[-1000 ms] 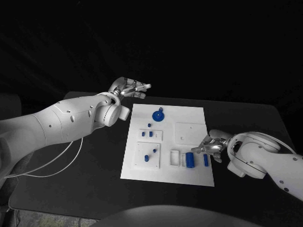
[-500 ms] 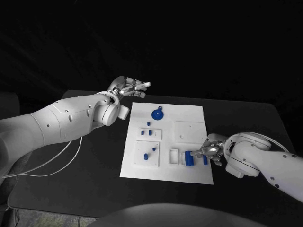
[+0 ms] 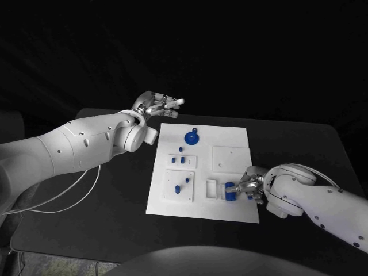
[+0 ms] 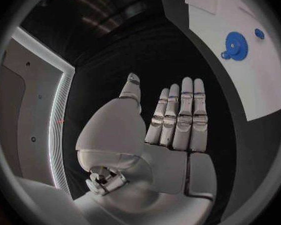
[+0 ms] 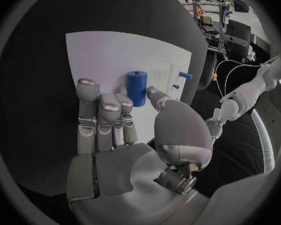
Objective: Assemble the parts on the task board
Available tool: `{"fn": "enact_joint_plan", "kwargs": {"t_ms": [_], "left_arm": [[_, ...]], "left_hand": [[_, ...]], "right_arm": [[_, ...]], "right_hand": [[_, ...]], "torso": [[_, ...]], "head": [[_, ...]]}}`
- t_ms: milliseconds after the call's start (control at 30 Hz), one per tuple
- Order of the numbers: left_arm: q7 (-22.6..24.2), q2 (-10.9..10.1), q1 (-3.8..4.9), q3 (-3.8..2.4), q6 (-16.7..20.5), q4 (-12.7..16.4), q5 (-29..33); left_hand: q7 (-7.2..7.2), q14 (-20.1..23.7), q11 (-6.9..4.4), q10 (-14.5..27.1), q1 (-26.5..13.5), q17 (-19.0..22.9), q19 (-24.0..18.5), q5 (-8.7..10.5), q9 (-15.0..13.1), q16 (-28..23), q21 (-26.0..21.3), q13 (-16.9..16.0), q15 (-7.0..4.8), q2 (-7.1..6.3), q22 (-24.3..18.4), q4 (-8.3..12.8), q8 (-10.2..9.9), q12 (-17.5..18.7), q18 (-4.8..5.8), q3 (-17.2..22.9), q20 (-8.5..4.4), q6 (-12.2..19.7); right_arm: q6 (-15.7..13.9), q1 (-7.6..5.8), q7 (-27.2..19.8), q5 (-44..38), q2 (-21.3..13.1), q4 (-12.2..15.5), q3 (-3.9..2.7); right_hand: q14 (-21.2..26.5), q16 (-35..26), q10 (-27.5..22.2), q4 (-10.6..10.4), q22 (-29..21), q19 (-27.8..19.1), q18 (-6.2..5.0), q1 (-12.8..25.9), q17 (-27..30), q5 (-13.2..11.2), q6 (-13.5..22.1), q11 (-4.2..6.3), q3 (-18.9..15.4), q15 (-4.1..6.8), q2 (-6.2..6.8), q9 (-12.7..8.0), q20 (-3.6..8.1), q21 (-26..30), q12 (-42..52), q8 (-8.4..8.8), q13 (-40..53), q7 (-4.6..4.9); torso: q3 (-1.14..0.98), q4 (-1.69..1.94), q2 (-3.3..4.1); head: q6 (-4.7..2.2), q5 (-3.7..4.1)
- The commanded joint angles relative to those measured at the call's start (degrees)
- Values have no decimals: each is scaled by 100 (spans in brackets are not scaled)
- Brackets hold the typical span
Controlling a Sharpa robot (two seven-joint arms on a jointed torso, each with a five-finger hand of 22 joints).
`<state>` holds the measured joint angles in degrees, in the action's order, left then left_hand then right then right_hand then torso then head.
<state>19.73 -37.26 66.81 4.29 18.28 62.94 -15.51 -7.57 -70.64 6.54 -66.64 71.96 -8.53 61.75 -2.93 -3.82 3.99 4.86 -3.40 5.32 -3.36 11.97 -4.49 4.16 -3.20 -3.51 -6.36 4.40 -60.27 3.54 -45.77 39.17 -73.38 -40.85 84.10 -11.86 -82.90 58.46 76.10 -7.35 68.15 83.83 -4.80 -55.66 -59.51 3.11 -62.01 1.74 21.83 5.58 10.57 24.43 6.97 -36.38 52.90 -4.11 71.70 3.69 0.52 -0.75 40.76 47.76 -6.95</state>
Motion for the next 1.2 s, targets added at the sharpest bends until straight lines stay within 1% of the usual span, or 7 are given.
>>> {"fn": "enact_joint_plan", "kwargs": {"t_ms": [33, 367, 533, 733, 933, 1067, 1200], "left_arm": [[102, 15, 0, -5, -101, 18, 17], [88, 20, 0, -5, -111, 15, 21], [78, 24, 0, -5, -116, 11, 21], [63, 27, 0, -5, -120, 7, 22], [47, 28, 0, -5, -118, 5, 22], [39, 24, 0, -5, -111, 1, 22], [35, 21, 0, -5, -108, -5, 22]], "left_hand": [[-17, -7, 7, -10, -42, -2, 30, -5, -4, -16, 33, -8, 4, -9, -5, -22, -19, -27, 90, 12, 8, 38], [-22, 0, 14, -2, -46, -8, 29, -5, -5, -17, 54, -7, 8, 3, -50, -10, -17, -27, 88, 16, 11, 40], [-24, 0, 16, 1, -47, -11, 30, -6, -5, -17, 62, -8, 9, 15, -65, -7, -17, -28, 86, 22, 12, 45], [-28, 1, 19, 9, -40, -14, 26, -8, -4, -16, 74, -8, 9, 23, -90, 7, -18, -28, 85, 30, 14, 53], [-27, 1, 19, 9, -37, -16, 26, -9, -5, -16, 82, -8, 9, 27, -103, 19, -17, -27, 84, 31, 14, 51], [-27, 2, 21, 9, -36, -20, 25, -12, -4, -16, 97, -8, 10, 50, -126, 42, -17, -28, 82, 34, 16, 54], [-27, 2, 21, 9, -36, -20, 25, -12, -4, -16, 98, -8, 10, 51, -127, 44, -18, -28, 82, 34, 16, 54]], "right_arm": [[25, 37, 7, -70, 67, -96, 53], [-37, 60, -42, -30, 233, -226, 118], [-45, 62, -41, -5, 265, -252, 152], [-24, 63, -38, 10, 274, -254, 224], [-175, 63, -30, -6, 259, -255, 257], [-450, 63, -57, 115, 204, -223, 264], [-697, 61, -86, 334, 127, -151, 263]], "right_hand": [[-10, -3, 18, -12, 4, 279, 28, -9, -5, -34, 59, -22, 0, -26, 42, -38, -22, 11, 28, 45, 6, 7], [-16, -15, 17, 187, 36, 281, 30, -208, -29, -34, 35, -18, 57, -27, -57, -8, -24, 17, 12, 39, 22, 5], [-19, -27, 14, 552, 54, 280, 26, -402, -25, -10, 14, -21, 50, -34, -230, 37, -38, 22, 14, 43, 26, 11], [-18, -24, -3, 1146, 104, 281, 20, -512, -20, 494, -23, -13, -318, -29, -487, 102, -44, 22, 14, 50, 6, -5], [-20, -25, -8, 1463, 141, 285, 34, -699, -17, 840, -140, 24, -377, -17, -711, 106, -34, 17, 6, 39, -14, -50], [-17, -42, -8, 1704, 156, 286, 54, -703, -1, 993, -256, 56, -342, 6, -875, 124, -12, 31, -34, 45, -51, -96], [-15, -81, -29, 1886, 160, 284, 69, -711, 31, 1018, -292, 63, -276, 7, -920, 124, -7, 55, -103, 44, -103, -104]], "torso": [[1, 0, 0], [1, -3, 1], [3, -8, 2], [6, -9, -1], [1, -6, 1], [1, -12, 3], [0, -12, 2]], "head": [[9, -11], [31, -20], [42, -25], [51, -22], [56, -25], [54, -33], [56, -36]]}}
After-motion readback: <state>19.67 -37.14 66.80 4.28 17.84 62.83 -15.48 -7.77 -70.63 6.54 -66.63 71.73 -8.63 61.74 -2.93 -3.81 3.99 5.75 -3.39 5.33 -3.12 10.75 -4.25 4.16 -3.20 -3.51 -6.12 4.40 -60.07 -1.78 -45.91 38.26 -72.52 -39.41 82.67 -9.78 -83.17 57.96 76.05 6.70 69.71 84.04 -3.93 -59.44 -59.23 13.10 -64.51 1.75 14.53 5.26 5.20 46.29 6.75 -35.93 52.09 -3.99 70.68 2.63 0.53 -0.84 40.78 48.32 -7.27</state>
